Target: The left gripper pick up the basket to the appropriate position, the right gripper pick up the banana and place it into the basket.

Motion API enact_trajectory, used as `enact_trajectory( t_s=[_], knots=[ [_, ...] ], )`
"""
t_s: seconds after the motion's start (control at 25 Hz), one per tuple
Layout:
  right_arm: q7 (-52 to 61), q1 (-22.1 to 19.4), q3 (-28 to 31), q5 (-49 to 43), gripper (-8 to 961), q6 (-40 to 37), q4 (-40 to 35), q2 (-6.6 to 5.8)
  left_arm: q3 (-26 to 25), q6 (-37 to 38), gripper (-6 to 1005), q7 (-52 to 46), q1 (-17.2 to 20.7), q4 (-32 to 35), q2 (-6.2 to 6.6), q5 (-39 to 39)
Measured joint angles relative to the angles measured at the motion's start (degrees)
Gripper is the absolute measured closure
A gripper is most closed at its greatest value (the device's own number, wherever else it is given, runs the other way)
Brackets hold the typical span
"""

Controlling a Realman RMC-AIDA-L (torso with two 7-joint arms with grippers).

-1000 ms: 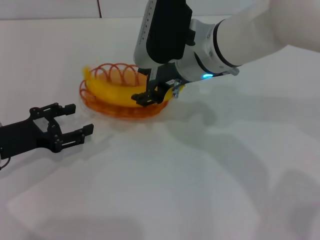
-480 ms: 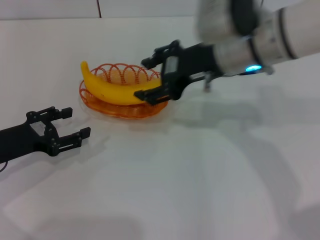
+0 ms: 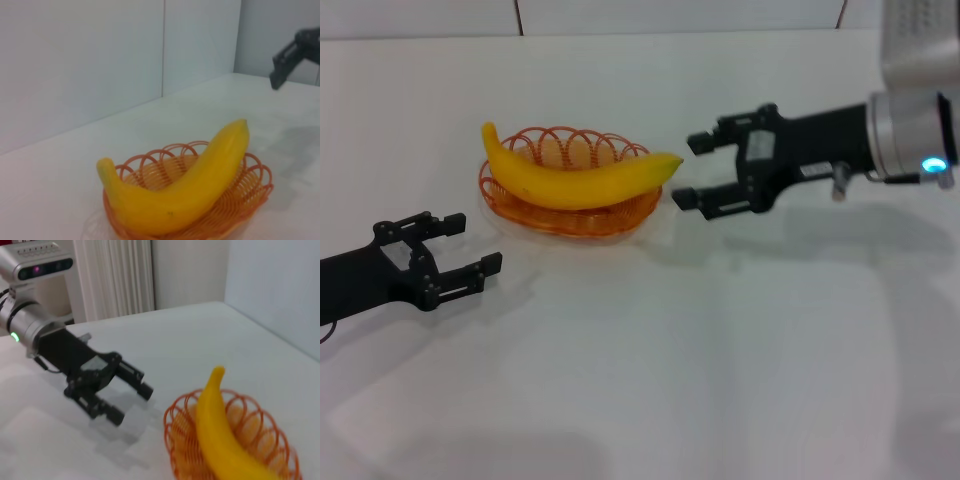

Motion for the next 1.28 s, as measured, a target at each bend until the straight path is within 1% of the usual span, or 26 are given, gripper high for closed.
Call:
enact_trajectory(
  t_s=[0.16, 0.36, 0.64, 1.28],
  knots=[
    [-6.7, 0.0, 6.0, 0.0, 201, -3.8, 7.1, -0.05, -0.3, 0.0, 242, 0.0, 0.0, 0.0, -0.02, -0.1],
    [-13.9, -0.3, 11.7, 0.1, 201, -4.1, 13.0, -0.08, -0.3, 0.0, 242, 0.1, 0.1, 0.0, -0.03, -0.2],
    [-17.1, -0.5, 13.4, 0.1, 201, -4.0, 15.7, -0.09, -0.5, 0.0, 242, 0.2, 0.2, 0.0, -0.03, -0.2],
    [-17.7, -1.5, 13.6, 0.1, 201, -3.8, 16.0, -0.08, -0.1, -0.1, 242, 0.3, 0.3, 0.0, -0.03, -0.2]
  ],
)
